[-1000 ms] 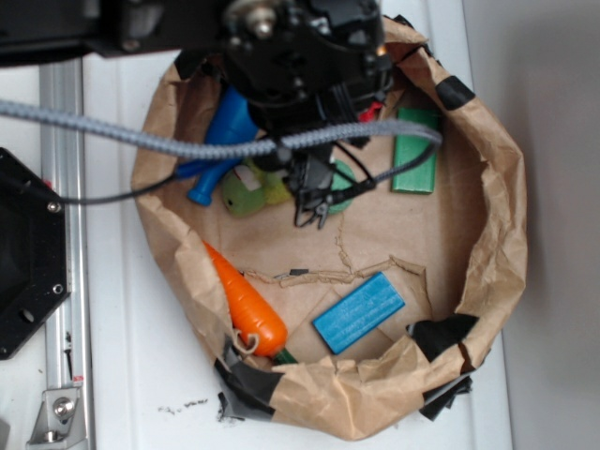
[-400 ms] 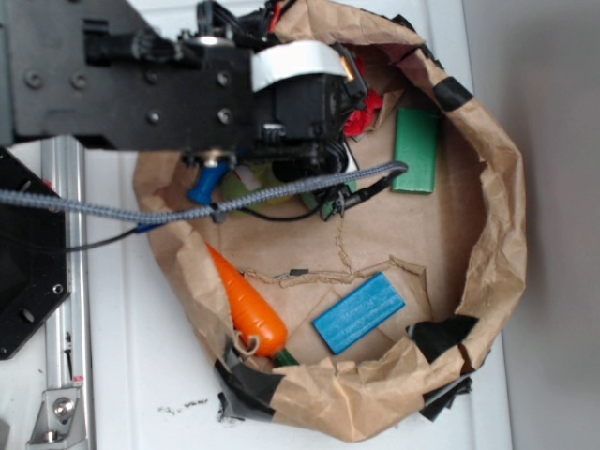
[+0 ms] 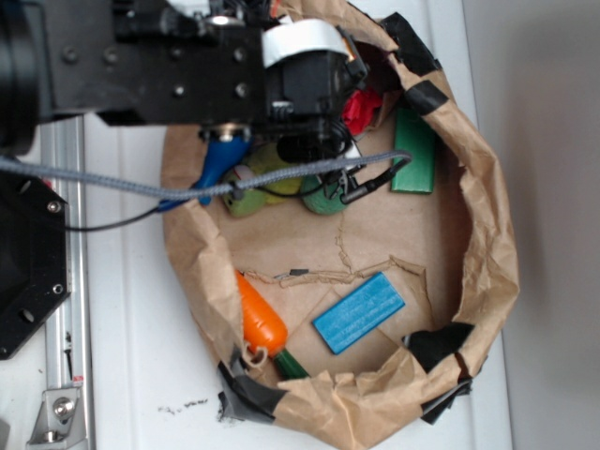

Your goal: Grab the red paper.

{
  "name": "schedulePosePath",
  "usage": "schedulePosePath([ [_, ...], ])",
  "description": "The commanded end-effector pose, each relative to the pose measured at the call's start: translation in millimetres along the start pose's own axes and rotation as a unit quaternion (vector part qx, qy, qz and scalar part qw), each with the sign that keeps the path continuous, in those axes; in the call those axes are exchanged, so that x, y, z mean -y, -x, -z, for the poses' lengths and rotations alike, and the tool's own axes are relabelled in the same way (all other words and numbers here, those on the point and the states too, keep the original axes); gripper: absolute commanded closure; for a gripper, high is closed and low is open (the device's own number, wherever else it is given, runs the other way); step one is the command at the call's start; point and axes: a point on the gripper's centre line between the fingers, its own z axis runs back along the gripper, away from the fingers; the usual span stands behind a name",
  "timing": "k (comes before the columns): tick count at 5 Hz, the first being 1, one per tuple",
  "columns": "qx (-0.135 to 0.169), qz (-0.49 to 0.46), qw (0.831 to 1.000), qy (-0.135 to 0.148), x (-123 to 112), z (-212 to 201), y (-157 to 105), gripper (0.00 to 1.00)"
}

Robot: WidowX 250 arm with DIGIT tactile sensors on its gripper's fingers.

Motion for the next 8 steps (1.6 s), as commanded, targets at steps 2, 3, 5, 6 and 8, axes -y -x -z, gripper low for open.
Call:
schedulePosePath([
  [2,-0.008,0.019,1.0,0.01,1.6,30.6,-17.4,0.0],
  [3,-0.01,0.022,1.0,-0.012,0.3,39.8,-20.3,0.0],
  [5,-0.016,0.002,1.0,-0.026,-6.9,44.4,-27.0,1.0],
  [6,-0.015,0.006,0.999,-0.029,-5.6,43.1,-24.9,1.0],
  [8,-0.015,0.014,0.999,-0.028,-4.8,40.4,-24.1,1.0],
])
